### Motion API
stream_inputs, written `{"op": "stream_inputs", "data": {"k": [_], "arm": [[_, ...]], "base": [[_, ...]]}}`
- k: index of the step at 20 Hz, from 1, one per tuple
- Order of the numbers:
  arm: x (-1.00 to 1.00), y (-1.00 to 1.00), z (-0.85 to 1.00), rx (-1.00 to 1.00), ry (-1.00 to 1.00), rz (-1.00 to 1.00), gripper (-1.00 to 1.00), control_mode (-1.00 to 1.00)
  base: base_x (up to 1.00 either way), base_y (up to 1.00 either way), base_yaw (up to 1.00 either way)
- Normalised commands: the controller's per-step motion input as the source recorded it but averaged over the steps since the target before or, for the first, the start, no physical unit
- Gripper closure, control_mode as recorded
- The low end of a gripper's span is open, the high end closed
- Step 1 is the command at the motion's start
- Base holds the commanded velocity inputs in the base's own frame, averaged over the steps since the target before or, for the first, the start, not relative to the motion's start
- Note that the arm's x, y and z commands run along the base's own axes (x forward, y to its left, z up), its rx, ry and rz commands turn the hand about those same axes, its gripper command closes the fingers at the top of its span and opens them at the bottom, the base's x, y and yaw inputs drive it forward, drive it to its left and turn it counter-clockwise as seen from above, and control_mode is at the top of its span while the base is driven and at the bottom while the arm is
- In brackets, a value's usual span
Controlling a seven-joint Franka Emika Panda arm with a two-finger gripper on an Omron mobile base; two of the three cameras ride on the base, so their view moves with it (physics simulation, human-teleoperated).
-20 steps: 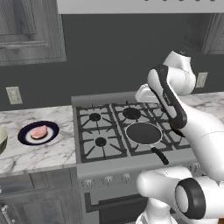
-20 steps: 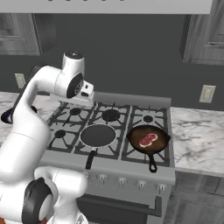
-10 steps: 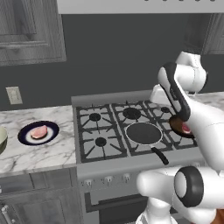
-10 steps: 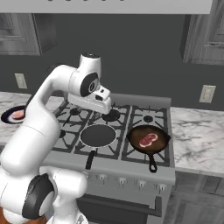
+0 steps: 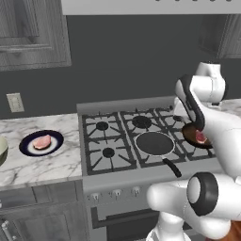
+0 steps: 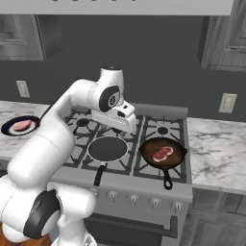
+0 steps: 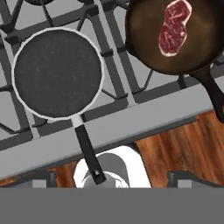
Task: Place one of the steaks on the plate and the other in the bowl. Then place the bowl in the fridge.
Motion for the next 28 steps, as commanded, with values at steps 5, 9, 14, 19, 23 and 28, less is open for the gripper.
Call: {"op": "stream_inputs", "data": {"k": [5,9,14,19,23,28], "arm": [[0.00,-0.55,-0.22,-0.03,0.04,-0.15,-1.00,-1.00],[0.00,-0.56,-0.23,0.00,0.10,-0.17,-1.00,-1.00],[0.00,-0.51,-0.20,0.00,0.12,-0.18,-1.00,-1.00],[0.00,-0.47,-0.21,0.00,0.10,-0.14,-1.00,-1.00],[0.04,-0.32,-0.22,0.00,0.05,-0.10,-1.00,-1.00],[0.30,-0.06,-0.24,0.00,0.01,-0.07,-1.00,-1.00]], "base": [[0.00,0.00,0.00],[0.00,0.00,0.00],[0.00,0.00,0.00],[0.00,0.00,0.00],[0.00,0.00,0.00],[0.00,0.00,0.00]]}}
